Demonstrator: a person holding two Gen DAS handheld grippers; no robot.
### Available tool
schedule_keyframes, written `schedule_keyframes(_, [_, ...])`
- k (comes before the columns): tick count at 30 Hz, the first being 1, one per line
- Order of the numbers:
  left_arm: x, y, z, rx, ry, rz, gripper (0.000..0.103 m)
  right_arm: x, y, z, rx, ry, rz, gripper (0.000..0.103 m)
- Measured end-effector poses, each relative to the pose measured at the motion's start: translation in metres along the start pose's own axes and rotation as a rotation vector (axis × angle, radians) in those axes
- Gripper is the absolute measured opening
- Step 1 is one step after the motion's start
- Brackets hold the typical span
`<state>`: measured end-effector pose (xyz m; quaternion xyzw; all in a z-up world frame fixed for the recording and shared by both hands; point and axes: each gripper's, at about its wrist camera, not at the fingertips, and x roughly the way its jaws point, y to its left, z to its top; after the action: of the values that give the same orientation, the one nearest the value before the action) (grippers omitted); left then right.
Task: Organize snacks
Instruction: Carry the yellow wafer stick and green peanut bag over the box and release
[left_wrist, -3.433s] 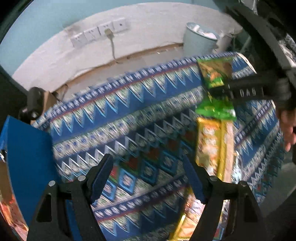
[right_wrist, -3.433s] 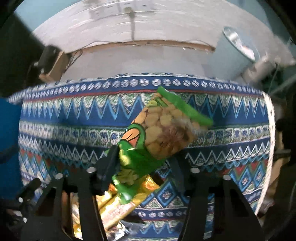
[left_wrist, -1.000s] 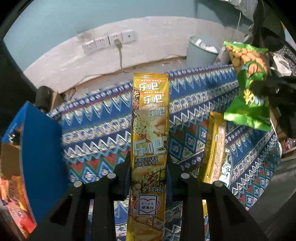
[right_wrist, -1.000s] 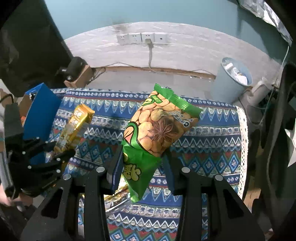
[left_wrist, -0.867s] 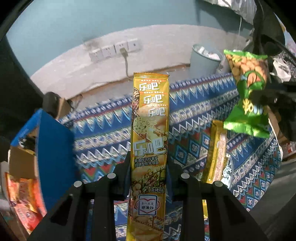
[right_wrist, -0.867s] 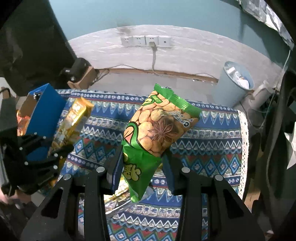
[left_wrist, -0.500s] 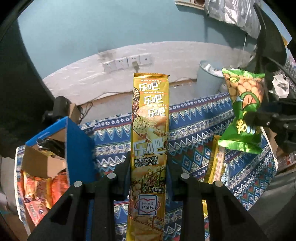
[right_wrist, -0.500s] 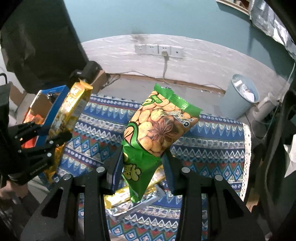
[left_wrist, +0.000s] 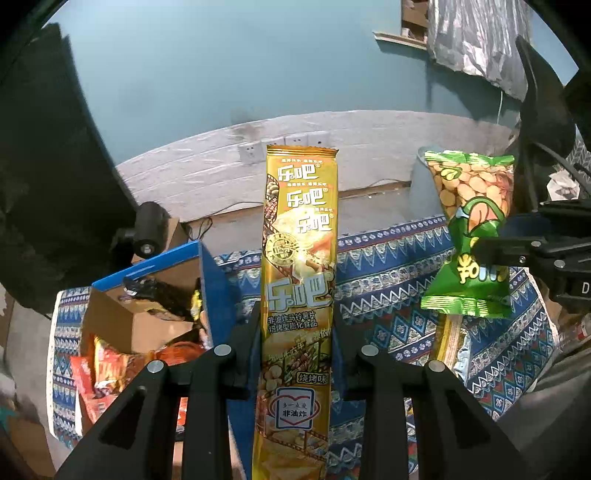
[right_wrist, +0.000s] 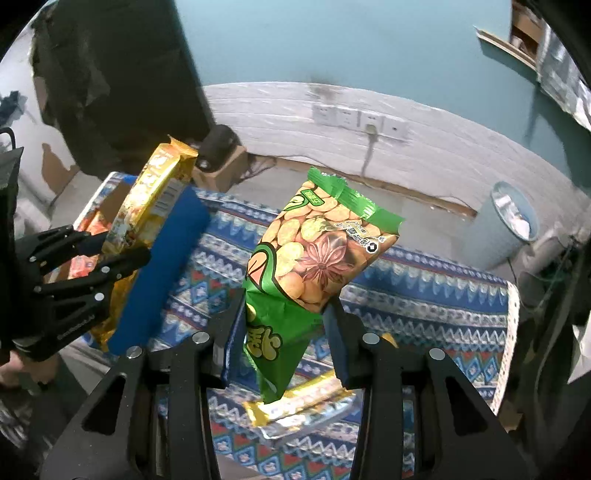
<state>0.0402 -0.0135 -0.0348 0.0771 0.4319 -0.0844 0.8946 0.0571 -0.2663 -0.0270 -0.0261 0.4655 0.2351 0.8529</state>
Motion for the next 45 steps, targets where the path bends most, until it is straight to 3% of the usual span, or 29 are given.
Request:
schedule_keyframes(28, [-0.030,0.156,-0.053,-0.234,-0.013,0.167,0.031,0.064,0.167,0.061,-0.199,0.072,0.178,0.039])
schedule_keyframes(45, [-0.005,0.199,-0.078,-0.337,0.055,0.181,0.033,0.125,0.244,0.067,-0.272,0.202,0.242,0.040])
